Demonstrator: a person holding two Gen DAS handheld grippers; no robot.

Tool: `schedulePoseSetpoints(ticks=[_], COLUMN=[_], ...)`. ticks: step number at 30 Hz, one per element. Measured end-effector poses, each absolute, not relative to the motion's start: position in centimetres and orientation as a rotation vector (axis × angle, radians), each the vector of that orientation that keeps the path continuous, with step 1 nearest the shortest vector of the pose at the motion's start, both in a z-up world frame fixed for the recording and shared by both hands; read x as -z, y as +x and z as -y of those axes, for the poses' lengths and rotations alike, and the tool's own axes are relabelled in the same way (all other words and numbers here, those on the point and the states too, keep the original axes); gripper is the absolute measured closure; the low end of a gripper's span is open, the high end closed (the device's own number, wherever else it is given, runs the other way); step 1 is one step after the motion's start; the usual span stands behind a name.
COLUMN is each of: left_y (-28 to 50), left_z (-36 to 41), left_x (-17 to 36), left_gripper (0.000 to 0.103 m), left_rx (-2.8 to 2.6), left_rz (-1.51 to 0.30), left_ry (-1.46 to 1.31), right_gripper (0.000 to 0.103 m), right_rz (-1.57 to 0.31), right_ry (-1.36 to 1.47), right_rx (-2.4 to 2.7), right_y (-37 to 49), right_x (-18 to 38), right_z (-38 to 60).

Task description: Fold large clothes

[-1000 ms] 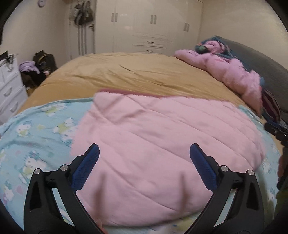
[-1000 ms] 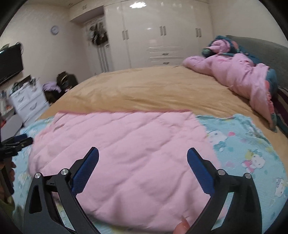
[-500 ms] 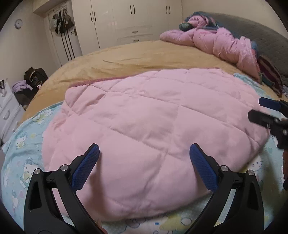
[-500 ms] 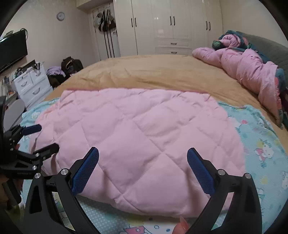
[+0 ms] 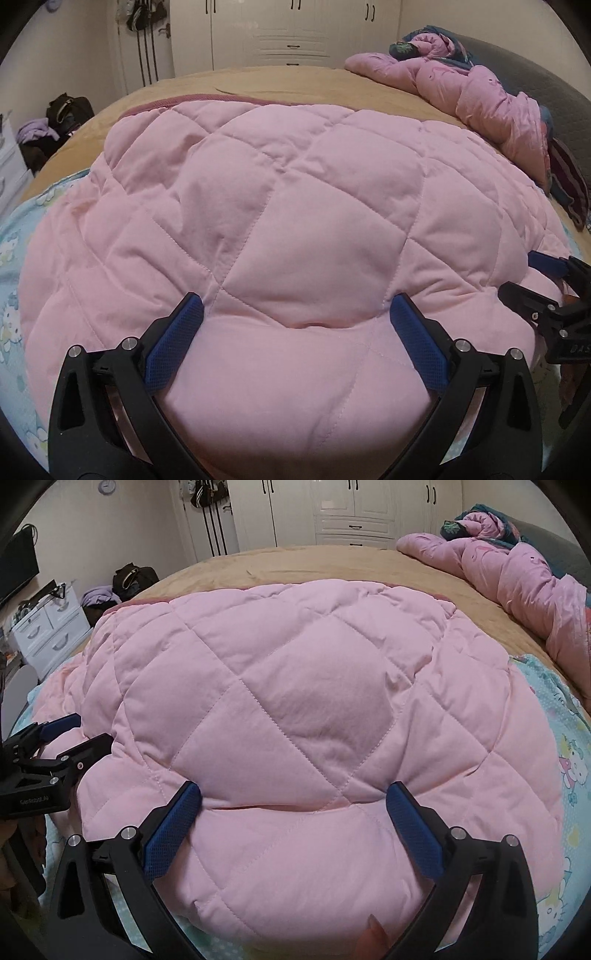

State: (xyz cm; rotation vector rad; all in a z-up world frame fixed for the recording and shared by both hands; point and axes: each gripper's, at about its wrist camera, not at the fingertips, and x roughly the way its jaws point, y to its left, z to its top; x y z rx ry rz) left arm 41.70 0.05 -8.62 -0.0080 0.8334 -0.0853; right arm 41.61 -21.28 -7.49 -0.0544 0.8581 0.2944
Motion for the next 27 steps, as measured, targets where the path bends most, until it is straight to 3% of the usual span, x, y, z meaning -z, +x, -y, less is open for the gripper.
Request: schedulePoseSetpoints(ticks=[17,27], left_y=[37.7,39.0], left_z=[-0.5,-6.8], left_x=[1.7,1.3], left_gripper=[0.008,0.008], left_rx=[0.068,-0.07], left_rz=[-0.727,-0.732], left_ry=[0.018,0.026], right_gripper=[0.004,0.004], right_rz=[-0.703,-0.736], right_ry=[0.088,0.321], right_rx=[-0.381,-0.237], right_y=[38.4,40.1], right_x=[-1.2,0.2], right_z=[25.4,36.7])
